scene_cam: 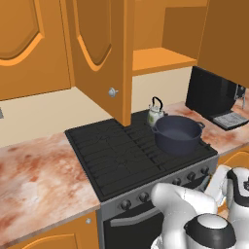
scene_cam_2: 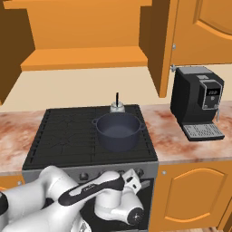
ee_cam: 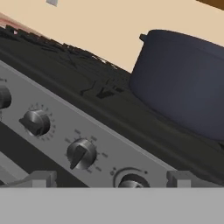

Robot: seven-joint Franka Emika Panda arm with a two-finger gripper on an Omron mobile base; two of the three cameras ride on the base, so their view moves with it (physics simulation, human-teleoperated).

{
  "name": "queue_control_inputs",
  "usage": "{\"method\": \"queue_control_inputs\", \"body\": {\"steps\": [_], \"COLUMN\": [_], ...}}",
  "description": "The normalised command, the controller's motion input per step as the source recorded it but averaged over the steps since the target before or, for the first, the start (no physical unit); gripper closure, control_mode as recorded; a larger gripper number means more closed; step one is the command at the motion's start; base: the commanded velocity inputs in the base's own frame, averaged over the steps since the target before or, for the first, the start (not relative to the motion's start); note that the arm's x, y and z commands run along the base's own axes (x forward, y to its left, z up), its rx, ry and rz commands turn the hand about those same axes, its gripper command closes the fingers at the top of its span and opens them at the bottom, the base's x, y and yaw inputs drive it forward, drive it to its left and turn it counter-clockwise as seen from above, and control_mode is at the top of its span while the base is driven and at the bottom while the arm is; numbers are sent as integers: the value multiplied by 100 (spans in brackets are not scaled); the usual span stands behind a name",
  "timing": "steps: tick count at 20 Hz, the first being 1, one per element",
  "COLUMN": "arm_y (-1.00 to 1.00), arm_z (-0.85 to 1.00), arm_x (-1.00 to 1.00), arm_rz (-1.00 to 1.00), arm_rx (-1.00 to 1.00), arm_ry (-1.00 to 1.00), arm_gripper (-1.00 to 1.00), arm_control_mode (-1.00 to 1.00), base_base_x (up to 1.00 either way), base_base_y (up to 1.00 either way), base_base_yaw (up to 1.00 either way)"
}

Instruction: Pick the kettle from the cabinet and place it on a stove burner. Then pick the pot from the counter and place it on another stove burner. Finally, turn both burners on.

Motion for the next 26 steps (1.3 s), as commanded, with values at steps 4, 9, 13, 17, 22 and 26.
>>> {"method": "queue_control_inputs", "body": {"steps": [4, 9, 13, 17, 22, 26], "arm_y": [14, 14, 9, 5, 0, 0], "arm_z": [-2, -6, -10, -9, -4, -5], "arm_x": [17, 17, 6, 1, 0, 0], "arm_rz": [1, 0, -1, -5, -10, -10], "arm_rx": [0, 1, 1, 2, 1, 1], "arm_ry": [0, 0, 0, 0, 0, 0], "arm_gripper": [-100, -100, -100, -100, -100, -100], "arm_control_mode": [-100, -100, -100, -100, -100, -100], "base_base_x": [0, 0, 0, 0, 0, 0], "base_base_y": [0, 0, 0, 0, 0, 0], "base_base_yaw": [0, 0, 0, 0, 0, 0]}}
